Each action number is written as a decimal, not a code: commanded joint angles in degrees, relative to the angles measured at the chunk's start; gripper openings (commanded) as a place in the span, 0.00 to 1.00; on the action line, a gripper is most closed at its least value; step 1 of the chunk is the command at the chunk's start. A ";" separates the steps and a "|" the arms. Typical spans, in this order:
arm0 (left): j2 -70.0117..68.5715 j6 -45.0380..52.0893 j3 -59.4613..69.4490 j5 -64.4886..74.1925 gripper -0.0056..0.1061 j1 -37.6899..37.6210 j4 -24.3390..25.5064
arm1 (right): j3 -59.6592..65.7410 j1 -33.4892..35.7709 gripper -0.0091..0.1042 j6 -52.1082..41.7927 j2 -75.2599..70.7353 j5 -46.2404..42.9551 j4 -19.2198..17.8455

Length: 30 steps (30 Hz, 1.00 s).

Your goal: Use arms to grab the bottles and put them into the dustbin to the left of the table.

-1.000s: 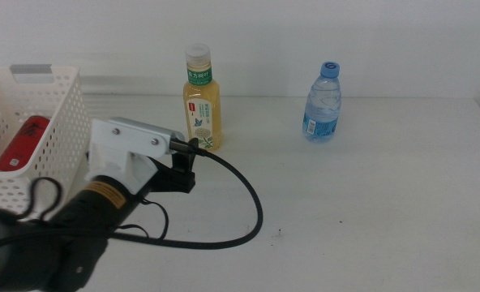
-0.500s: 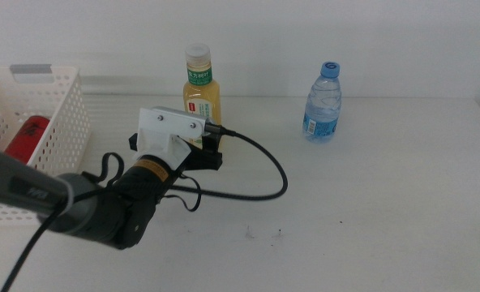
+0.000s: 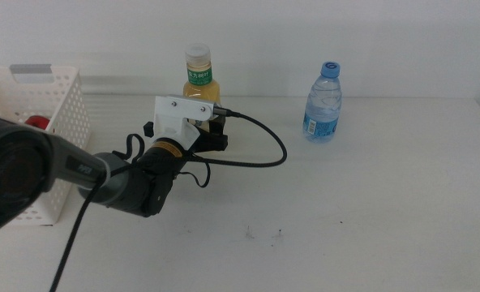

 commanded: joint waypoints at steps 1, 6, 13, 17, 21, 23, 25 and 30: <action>1.64 -0.65 -2.39 -0.19 0.89 0.49 0.19 | 0.17 -0.36 0.79 -0.31 -0.24 -0.56 -0.28; 5.14 -0.65 -6.91 -0.19 0.89 0.61 0.07 | 0.17 -0.36 0.79 -0.31 -0.24 -0.56 -0.28; 8.79 -0.65 -11.39 -0.08 0.89 0.61 0.17 | 0.17 -0.36 0.79 -0.31 -0.24 -0.56 -0.28; 9.19 -0.65 -11.80 -0.63 0.89 0.61 -0.33 | 0.17 -0.36 0.79 -0.31 -0.24 -0.56 -0.28; 9.19 0.71 -11.80 -1.39 0.79 0.61 -1.31 | 0.17 -0.36 0.79 -0.31 -0.24 -0.56 -0.28; 9.19 1.25 -11.80 -1.64 0.69 0.61 -1.16 | 0.17 -0.36 0.79 -0.31 -0.24 -0.56 -0.28; 9.19 1.25 -11.80 -1.93 0.57 0.61 -1.08 | 0.17 -0.36 0.79 -0.31 -0.24 -0.56 -0.28; 3.51 1.25 -6.58 -1.48 0.30 0.50 -0.92 | 0.17 -0.36 0.79 -0.31 -0.24 -0.56 -0.28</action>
